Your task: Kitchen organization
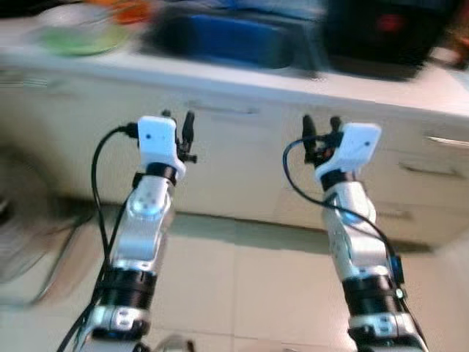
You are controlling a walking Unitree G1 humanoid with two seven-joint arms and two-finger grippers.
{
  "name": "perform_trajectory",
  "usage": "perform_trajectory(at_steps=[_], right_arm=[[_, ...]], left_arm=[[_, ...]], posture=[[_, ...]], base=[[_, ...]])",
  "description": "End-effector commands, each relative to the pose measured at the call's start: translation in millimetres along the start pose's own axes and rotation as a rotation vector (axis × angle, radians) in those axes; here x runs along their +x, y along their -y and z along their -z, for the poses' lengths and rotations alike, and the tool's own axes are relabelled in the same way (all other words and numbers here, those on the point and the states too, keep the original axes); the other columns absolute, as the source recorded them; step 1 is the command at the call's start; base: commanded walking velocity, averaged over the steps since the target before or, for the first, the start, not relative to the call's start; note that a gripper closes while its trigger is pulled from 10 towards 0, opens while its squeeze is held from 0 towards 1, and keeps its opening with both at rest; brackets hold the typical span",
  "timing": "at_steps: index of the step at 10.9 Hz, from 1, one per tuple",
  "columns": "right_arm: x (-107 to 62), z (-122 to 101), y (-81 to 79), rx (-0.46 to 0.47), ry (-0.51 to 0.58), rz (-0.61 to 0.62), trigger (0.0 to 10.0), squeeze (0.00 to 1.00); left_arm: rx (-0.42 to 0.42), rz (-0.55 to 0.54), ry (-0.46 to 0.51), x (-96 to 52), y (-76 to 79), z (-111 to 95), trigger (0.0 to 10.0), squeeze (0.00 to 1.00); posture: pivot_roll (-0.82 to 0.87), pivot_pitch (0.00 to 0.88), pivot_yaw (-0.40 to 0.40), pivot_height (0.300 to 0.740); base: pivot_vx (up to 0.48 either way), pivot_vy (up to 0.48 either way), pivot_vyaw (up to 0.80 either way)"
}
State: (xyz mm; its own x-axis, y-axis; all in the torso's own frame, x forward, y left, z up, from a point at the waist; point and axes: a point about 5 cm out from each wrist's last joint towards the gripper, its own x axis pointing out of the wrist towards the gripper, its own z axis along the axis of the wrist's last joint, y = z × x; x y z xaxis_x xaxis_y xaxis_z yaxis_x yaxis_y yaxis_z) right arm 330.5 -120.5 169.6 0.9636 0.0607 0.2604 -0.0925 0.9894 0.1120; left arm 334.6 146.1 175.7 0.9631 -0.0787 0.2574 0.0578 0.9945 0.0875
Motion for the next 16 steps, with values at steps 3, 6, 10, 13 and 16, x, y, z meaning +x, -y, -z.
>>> perform_trajectory(at_steps=[3, 6, 10, 13, 16], right_arm=[[0.7, 0, 0.8, 0.016, -0.017, 0.008, 10.0, 0.00], [0.5, 1, 3.9, 0.017, -0.032, 0.015, 10.0, 0.00], [0.6, 3, 0.2, 0.013, -0.041, -0.024, 10.0, 0.00], [1.5, 1, -0.2, 0.008, -0.036, -0.030, 10.0, 0.00], [4.8, -4, -3.6, 0.008, -0.012, -0.058, 10.0, 0.00]], left_arm=[[-0.003, -0.010, -0.009, 2.4, -1.7, -5, 10.0, 0.00], [0.025, 0.026, -0.017, 1.7, 2.6, -4, 10.0, 0.00], [0.016, 0.046, -0.020, -1.0, 6.6, -5, 10.0, 0.00], [0.008, 0.045, -0.023, -1.3, 6.5, -6, 10.0, 0.00], [0.007, 0.044, -0.026, -0.7, 5.7, -6, 10.0, 0.00]], posture=[[-0.05, 0.034, -0.076, 0.719], [-0.04, 0.037, -0.075, 0.719], [-0.04, 0.041, -0.080, 0.719], [-0.04, 0.043, -0.086, 0.719], [-0.04, 0.039, -0.086, 0.719]], base=[[0.000, 0.415, 0.00], [0.000, 0.140, 0.00], [0.000, 0.000, 0.00], [0.268, 0.000, 0.00], [0.340, 0.000, 0.00]])
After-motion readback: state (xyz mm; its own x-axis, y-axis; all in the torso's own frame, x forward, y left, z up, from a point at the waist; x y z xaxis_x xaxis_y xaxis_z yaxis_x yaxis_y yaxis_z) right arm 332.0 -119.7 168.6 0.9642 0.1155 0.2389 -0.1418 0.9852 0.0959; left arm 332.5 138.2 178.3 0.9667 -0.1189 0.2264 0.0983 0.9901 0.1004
